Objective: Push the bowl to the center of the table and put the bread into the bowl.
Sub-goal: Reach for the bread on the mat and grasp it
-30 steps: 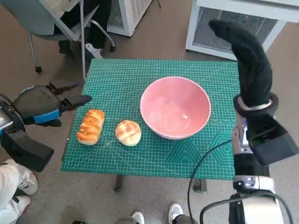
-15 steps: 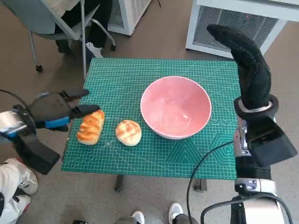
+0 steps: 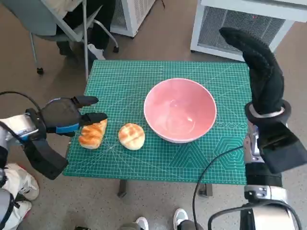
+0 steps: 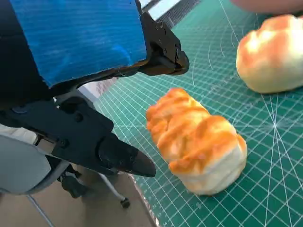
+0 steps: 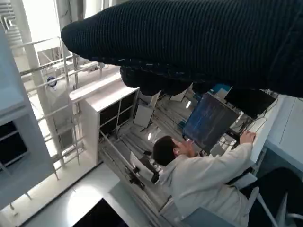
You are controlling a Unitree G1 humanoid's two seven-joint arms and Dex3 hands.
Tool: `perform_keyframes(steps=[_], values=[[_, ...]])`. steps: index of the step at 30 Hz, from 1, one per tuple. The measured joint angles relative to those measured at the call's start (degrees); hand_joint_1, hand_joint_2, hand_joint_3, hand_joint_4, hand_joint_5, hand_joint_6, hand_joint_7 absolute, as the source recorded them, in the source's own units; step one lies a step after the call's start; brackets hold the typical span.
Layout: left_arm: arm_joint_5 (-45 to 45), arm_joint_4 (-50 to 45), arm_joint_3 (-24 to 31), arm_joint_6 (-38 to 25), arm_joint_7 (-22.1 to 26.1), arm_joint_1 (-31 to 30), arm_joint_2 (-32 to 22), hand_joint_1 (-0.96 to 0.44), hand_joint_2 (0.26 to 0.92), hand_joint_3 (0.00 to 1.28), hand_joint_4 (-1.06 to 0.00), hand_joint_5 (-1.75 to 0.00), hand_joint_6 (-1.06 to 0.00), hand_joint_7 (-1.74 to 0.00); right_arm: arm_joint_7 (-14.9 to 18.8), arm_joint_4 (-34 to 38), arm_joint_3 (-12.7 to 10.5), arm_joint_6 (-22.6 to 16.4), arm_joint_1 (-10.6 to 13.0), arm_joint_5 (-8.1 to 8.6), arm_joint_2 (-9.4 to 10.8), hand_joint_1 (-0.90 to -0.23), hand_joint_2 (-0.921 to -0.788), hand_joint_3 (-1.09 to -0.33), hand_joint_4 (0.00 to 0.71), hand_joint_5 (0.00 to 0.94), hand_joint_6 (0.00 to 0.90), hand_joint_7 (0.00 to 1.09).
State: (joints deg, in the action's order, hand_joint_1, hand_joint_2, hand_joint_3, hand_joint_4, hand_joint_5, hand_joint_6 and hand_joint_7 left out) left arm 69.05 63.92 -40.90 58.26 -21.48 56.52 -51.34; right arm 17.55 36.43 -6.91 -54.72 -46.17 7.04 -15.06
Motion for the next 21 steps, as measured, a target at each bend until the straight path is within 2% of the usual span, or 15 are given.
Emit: perform_keyframes(steps=[12, 21], values=[[1.09, 4.21, -5.65, -1.64, -4.43, 0.0, 2.97, -0.12, 0.807, 0.01, -0.34, -0.01, -0.4, 0.0, 0.22, -2.25, 0.11, 1.42, 1.36, 0.86, 0.0, -0.577, -0.921, -0.802, 0.296, 0.003, 0.038, 0.64], [0.65, 7.1, -7.99, -3.24, -4.49, 0.69, 5.09, -0.02, 0.865, 0.03, -0.43, -0.03, -0.45, -0.03, 0.15, -4.76, 0.09, 2.62, 2.74, 0.86, -0.02, -0.577, -0.921, -0.801, 0.293, 0.001, 0.036, 0.64]])
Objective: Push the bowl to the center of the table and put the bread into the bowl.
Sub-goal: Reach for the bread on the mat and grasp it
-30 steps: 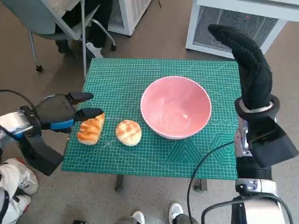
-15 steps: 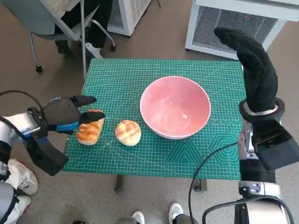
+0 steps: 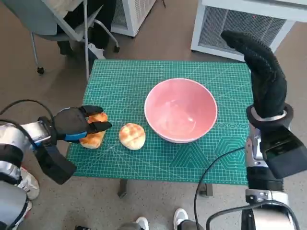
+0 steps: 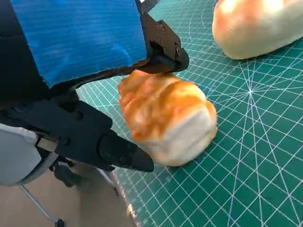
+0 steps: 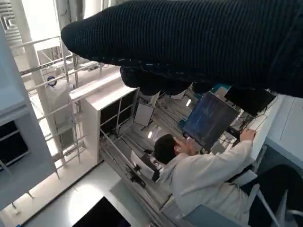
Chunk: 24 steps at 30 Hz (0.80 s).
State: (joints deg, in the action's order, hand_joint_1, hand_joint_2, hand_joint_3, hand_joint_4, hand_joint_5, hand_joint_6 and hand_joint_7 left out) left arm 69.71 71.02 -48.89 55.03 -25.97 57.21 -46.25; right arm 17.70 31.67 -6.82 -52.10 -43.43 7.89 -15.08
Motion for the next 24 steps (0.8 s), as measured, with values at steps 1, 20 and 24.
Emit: perform_keyframes(steps=[1, 20, 24], values=[[-0.12, 0.28, -0.13, -0.09, 0.42, 0.15, 0.14, -0.02, 0.869, 0.03, -0.44, -0.03, -0.46, -0.03, 0.0, -0.33, 0.0, 0.14, 0.14, 0.0, 0.0, -0.577, -0.921, -0.801, 0.293, 0.001, 0.036, 0.64], [-3.89, 2.17, -0.94, 0.08, 3.3, 0.67, 1.94, -0.01, 0.92, 0.07, -0.71, -0.99, -0.62, -1.22, -0.2, -3.55, -0.26, 1.82, 2.03, -0.46, -0.52, -0.576, -0.921, -0.798, 0.284, 0.0, 0.018, 0.64], [-4.22, 2.17, -1.39, 0.48, 2.6, 1.02, 2.02, 0.0, 0.917, 0.03, -0.75, -1.03, -0.66, -1.18, -0.56, -4.07, -0.36, 1.9, 2.22, -1.12, -0.65, -0.573, -0.921, -0.804, 0.283, 0.0, 0.014, 0.64]])
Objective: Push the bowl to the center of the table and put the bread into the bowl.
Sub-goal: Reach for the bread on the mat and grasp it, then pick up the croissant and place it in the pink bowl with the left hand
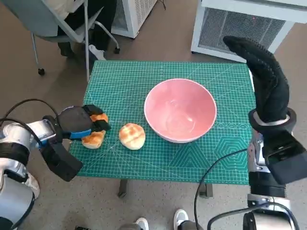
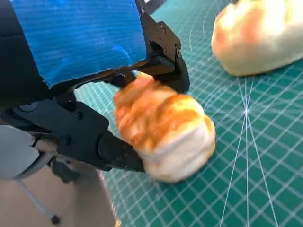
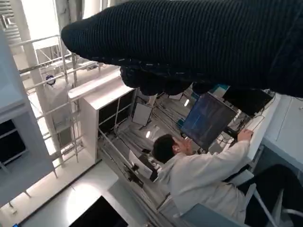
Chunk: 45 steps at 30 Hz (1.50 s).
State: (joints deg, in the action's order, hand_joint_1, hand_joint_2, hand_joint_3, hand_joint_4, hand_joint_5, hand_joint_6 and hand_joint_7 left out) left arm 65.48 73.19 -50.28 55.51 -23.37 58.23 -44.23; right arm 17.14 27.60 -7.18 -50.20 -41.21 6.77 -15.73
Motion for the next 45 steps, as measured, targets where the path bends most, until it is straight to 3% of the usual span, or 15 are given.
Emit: perform_keyframes(steps=[4, 8, 18, 27, 32, 38, 45], values=[[-1.59, 0.13, 0.64, 2.07, 1.49, 0.47, -0.01, 0.0, 0.919, 0.03, -0.75, -1.06, -0.66, -1.16, -0.3, -0.22, -0.11, 0.13, 0.24, -0.24, -0.07, -0.568, -0.921, -0.808, 0.282, 0.0, 0.011, 0.64], [-6.43, 0.61, 3.89, 6.06, 6.24, 0.56, -0.5, 0.0, 0.92, 0.04, -0.72, -1.08, -0.66, -1.17, -0.42, -0.22, -0.16, 0.21, 0.46, -0.26, -0.18, -0.566, -0.921, -0.81, 0.281, 0.0, 0.01, 0.65], [-25.73, 0.41, 18.08, 13.55, 20.03, 0.55, -2.12, 0.0, 0.918, 0.01, -0.74, -1.02, -0.71, -1.17, -0.48, -0.23, -0.24, 0.28, 0.65, -0.25, -0.61, -0.563, -0.921, -0.811, 0.28, 0.0, 0.007, 0.65], [-45.66, -2.41, 30.72, 12.12, 36.29, 1.54, -0.93, 0.0, 0.919, 0.02, -0.69, -1.06, -0.74, -1.15, -0.68, -0.23, -0.47, 0.35, 0.66, -0.23, -0.77, -0.56, -0.921, -0.813, 0.28, 0.0, 0.003, 0.65], [-53.62, -5.64, 36.36, 9.13, 42.64, 4.15, 1.32, 0.0, 0.919, 0.02, -0.68, -1.07, -0.74, -1.15, -0.86, -0.43, -0.49, 0.65, 0.66, -0.23, -0.82, -0.56, -0.921, -0.813, 0.28, 0.0, 0.001, 0.66], [-57.07, -8.02, 39.86, 5.31, 45.4, 8.91, 5.86, 0.0, 0.917, 0.01, -0.7, -1.04, -0.76, -1.14, -0.93, -1.01, -0.54, 1.04, 0.68, -0.2, -0.84, -0.564, -0.921, -0.814, 0.28, 0.0, -0.001, 0.65], [-55.43, -9.86, 39.49, 2.67, 45.58, 13.22, 12.97, 0.0, 0.904, 0.0, -0.74, -1.01, -0.79, -1.09, -0.93, -2.02, -0.57, 1.64, 0.77, -0.12, -0.82, -0.567, -0.921, -0.813, 0.276, 0.0, -0.001, 0.64]])
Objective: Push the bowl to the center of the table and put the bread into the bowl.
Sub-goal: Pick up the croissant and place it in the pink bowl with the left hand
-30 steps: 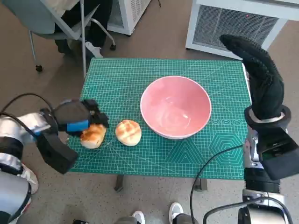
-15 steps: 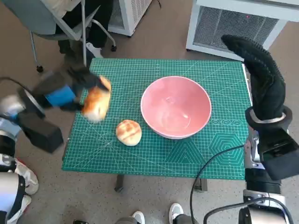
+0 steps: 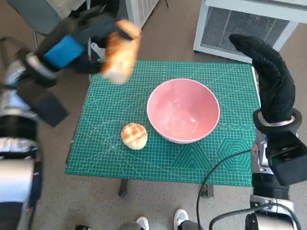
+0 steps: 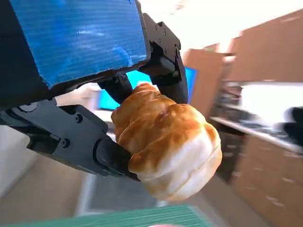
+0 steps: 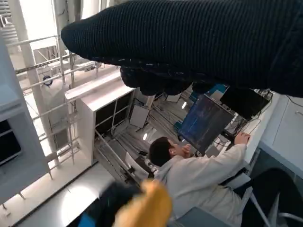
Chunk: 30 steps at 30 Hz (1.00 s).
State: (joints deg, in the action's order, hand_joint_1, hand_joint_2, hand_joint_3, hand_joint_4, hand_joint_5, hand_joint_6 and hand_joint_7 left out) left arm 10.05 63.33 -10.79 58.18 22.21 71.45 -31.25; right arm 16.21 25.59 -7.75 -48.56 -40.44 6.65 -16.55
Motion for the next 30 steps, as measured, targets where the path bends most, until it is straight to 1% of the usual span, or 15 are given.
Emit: perform_keyframes(steps=[7, 11, 15, 19, 23, 27, 29, 30], values=[[5.2, 1.96, -2.93, -3.33, -0.24, 2.8, 6.32, 0.0, 0.917, 0.01, -0.74, -1.04, -0.72, -1.14, -0.07, -1.42, -0.07, 0.53, 0.61, 0.01, 0.05, -0.571, -0.921, -0.813, 0.275, 0.0, 0.0, 0.64], [9.53, 3.76, -5.5, -5.69, -1.9, 3.47, 9.44, 0.0, 0.919, 0.01, -0.74, -1.04, -0.7, -1.16, -0.32, -1.87, -0.11, 0.69, 1.07, -0.01, 0.07, -0.574, -0.921, -0.813, 0.275, 0.0, 0.0, 0.64], [14.95, 4.81, -8.69, -7.86, -5.35, 3.6, 11.5, 0.0, 0.92, 0.03, -0.72, -1.06, -0.68, -1.19, -0.8, -2.38, -0.18, 0.75, 1.24, -0.1, 0.08, -0.57, -0.921, -0.813, 0.275, 0.0, -0.001, 0.64], [18.99, 6.28, -11.29, -10.43, -8.02, 3.64, 13.4, 0.0, 0.92, 0.05, -0.67, -1.1, -0.69, -1.19, -1.25, -3.01, -0.23, 0.75, 1.38, -0.17, 0.07, -0.57, -0.921, -0.812, 0.275, 0.0, -0.001, 0.64], [21.5, 7.74, -13.19, -12.19, -9.7, 3.64, 15.11, 0.0, 0.92, 0.06, -0.64, -1.12, -0.68, -1.21, -1.72, -3.58, -0.24, 0.74, 1.77, -0.29, 0.07, -0.578, -0.921, -0.81, 0.274, 0.0, -0.001, 0.64], [23.71, 8.65, -15.06, -13.85, -10.7, 3.64, 16.33, 0.0, 0.92, 0.08, -0.61, -1.11, -0.67, -1.25, -2.07, -4.05, -0.25, 0.74, 2.47, -0.42, 0.07, -0.584, -0.921, -0.809, 0.274, 0.0, -0.001, 0.64], [24.14, 9.28, -15.65, -15.05, -10.68, 3.64, 16.87, 0.0, 0.92, 0.11, -0.6, -1.15, -0.64, -1.27, -2.31, -4.36, -0.27, 0.74, 2.75, -0.56, 0.07, -0.585, -0.921, -0.809, 0.274, 0.0, -0.001, 0.64], [24.18, 9.59, -15.76, -15.66, -10.54, 3.63, 17.12, 0.0, 0.92, 0.13, -0.56, -1.18, -0.61, -1.3, -2.43, -4.46, -0.28, 0.74, 2.85, -0.64, 0.07, -0.585, -0.921, -0.809, 0.274, 0.0, -0.001, 0.64]])
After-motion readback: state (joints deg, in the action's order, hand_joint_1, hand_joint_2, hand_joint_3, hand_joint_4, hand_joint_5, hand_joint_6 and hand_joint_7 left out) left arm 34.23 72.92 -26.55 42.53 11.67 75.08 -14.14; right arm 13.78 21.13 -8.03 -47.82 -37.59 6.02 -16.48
